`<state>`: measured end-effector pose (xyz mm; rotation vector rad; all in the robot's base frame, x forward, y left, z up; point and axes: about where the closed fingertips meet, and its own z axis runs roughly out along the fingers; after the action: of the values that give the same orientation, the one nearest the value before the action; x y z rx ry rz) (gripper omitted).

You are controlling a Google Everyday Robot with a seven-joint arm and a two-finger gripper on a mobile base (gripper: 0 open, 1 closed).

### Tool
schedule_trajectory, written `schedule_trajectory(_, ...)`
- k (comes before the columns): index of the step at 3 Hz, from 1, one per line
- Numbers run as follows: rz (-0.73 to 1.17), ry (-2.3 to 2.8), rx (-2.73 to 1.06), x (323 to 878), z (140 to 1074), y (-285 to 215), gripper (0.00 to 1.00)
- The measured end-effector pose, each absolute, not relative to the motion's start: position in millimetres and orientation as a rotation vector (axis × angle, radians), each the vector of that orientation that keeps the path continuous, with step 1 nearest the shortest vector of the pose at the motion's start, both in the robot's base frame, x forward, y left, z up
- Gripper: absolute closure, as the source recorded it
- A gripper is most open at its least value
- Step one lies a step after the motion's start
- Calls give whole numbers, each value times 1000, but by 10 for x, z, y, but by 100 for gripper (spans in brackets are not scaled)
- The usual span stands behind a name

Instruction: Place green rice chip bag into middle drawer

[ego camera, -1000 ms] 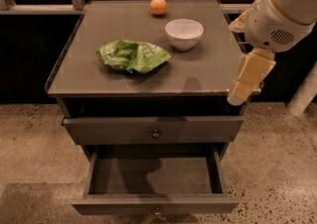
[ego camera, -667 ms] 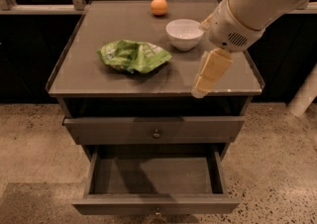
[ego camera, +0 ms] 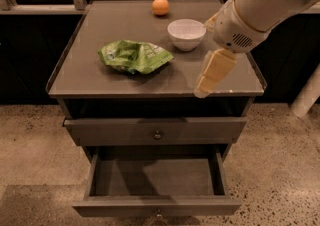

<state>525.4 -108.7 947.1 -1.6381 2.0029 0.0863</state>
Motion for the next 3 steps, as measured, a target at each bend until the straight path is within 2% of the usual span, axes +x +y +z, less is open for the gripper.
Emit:
schedule_trajectory(1, 108, 1991, -1571, 5487, 9374, -1035, 0)
schedule_trajectory(3, 197, 1840, -1441, 6317, 9106, -410, 0)
